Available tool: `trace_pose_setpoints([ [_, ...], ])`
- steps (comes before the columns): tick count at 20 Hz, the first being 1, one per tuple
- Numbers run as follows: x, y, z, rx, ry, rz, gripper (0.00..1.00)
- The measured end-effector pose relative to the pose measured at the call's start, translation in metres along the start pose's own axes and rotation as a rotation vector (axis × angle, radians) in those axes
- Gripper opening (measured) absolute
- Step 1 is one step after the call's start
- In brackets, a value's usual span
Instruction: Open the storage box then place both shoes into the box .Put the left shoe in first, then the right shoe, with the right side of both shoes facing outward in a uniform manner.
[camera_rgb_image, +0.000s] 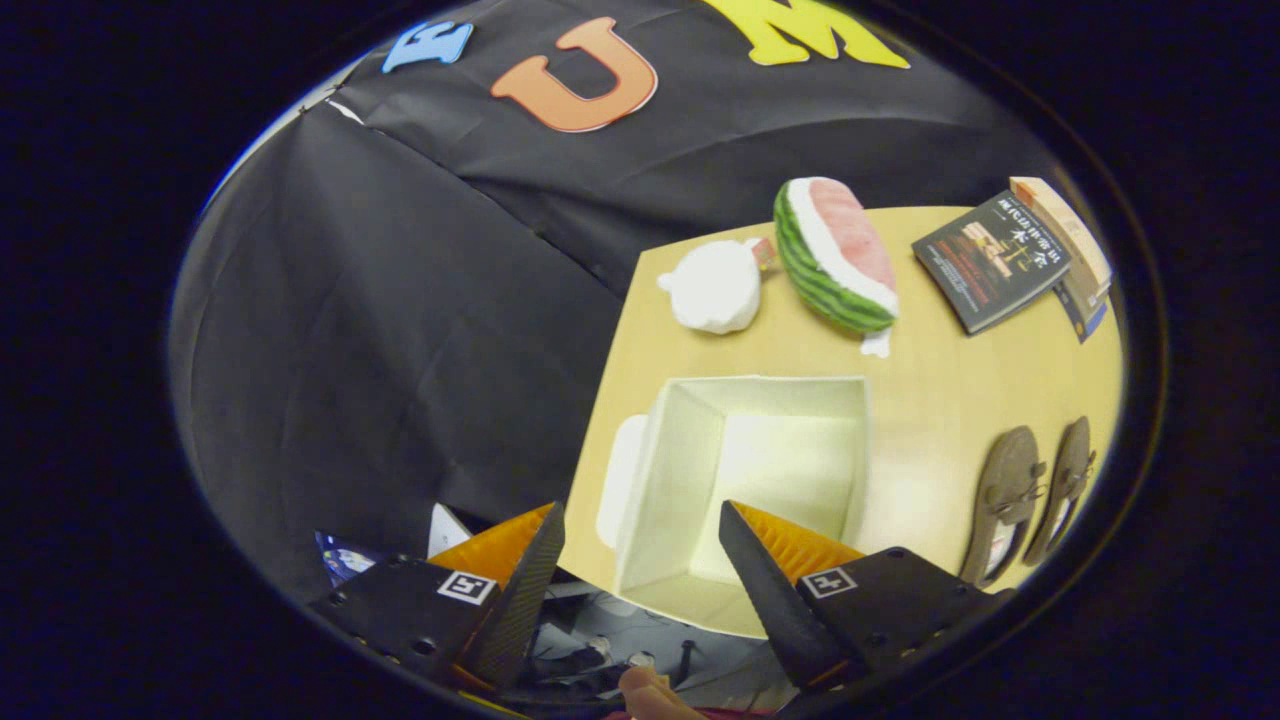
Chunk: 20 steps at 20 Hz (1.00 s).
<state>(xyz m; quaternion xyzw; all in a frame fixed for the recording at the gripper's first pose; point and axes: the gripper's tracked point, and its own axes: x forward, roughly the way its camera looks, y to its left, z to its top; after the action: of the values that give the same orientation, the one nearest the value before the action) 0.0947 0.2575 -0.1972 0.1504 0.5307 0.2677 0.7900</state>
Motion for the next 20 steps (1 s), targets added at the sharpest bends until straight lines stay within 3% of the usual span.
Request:
trace_pose_setpoints([
  [11,-0.080,-0.238,-0.039,0.035,0.034,-0.166,0.95],
  [18,-0.061,-0.329,-0.095,0.011,0.191,-0.257,0.95],
  [20,-0.057,-0.358,-0.103,-0.057,0.232,-0.335,0.94],
])
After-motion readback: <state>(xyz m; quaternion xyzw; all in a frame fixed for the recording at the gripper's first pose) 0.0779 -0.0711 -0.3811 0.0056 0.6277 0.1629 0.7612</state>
